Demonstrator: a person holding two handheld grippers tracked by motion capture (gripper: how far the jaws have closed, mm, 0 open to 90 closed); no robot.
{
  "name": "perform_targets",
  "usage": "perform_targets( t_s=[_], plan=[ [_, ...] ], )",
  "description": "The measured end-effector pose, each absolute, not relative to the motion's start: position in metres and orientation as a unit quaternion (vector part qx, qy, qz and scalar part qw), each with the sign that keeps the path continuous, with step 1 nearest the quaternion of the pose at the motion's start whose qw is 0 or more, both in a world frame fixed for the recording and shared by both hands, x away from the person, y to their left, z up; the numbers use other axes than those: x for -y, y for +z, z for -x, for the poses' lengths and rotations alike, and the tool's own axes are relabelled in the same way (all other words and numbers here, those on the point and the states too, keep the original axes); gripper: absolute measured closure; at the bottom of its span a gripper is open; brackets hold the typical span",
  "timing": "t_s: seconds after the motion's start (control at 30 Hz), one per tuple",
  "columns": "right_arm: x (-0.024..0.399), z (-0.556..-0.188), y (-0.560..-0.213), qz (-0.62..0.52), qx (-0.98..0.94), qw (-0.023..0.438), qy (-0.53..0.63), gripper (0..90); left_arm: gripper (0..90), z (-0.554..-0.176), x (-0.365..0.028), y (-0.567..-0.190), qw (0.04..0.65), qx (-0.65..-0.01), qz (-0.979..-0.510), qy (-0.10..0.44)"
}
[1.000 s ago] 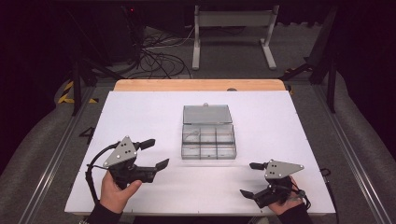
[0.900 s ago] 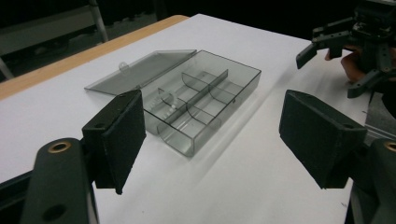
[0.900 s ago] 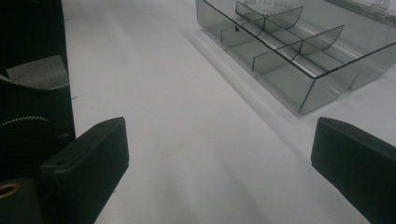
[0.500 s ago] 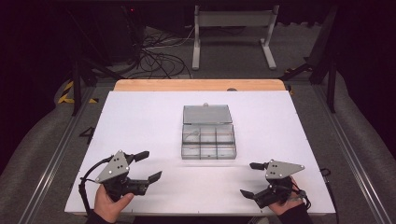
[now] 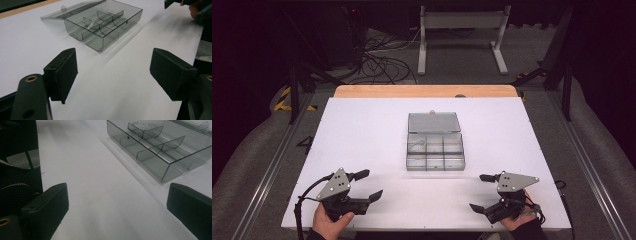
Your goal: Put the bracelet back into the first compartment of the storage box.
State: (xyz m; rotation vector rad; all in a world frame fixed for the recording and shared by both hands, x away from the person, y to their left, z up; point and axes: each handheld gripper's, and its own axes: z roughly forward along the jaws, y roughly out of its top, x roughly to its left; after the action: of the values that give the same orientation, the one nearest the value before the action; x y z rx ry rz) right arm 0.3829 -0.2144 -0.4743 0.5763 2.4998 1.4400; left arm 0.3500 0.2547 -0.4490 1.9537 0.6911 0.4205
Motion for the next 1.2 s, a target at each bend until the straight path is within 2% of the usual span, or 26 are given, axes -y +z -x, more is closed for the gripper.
perform_targets(
  t_s=[0.6,1.2],
  plan=[
    [0.214,-0.382,-0.474,-0.192,-0.845,0.099,0.489,4.7,22.8,-0.341,-0.257,-0.474,0.451,-0.289,-0.83,0.154],
    [0.213,-0.383,-0.475,-0.193,-0.847,0.097,0.486,4.7,22.2,-0.343,-0.26,-0.47,0.467,-0.289,-0.817,0.174]
  ],
)
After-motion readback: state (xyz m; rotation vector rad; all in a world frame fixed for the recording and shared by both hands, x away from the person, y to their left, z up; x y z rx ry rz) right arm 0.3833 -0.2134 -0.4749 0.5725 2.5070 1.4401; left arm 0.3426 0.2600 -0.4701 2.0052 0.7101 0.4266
